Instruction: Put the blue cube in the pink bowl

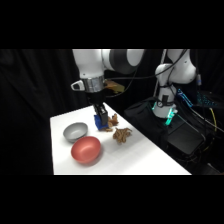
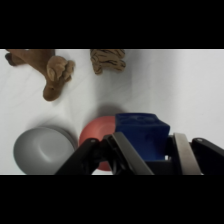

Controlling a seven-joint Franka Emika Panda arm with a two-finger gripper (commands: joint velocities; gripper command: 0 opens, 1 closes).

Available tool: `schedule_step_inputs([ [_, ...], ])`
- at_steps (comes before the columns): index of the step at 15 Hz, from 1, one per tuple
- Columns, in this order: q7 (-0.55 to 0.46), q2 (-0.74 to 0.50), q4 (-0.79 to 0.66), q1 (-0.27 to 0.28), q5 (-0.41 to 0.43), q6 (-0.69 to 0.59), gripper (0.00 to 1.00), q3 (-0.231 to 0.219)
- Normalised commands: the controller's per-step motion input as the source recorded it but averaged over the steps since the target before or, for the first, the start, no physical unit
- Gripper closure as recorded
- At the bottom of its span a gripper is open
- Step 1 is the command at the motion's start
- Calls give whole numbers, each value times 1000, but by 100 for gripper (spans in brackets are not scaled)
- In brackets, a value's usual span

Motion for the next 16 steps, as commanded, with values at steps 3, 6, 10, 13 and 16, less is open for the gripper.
schedule_step_inputs([
  [3,-132,338,586,-50,4,-232,77,-30],
  [6,-126,347,538,-52,8,-134,77,-32],
  [10,-126,366,407,-59,46,-27,77,-16],
  [13,-190,327,279,-68,100,130,77,15],
  [16,-209,275,211,-69,132,221,77,50],
])
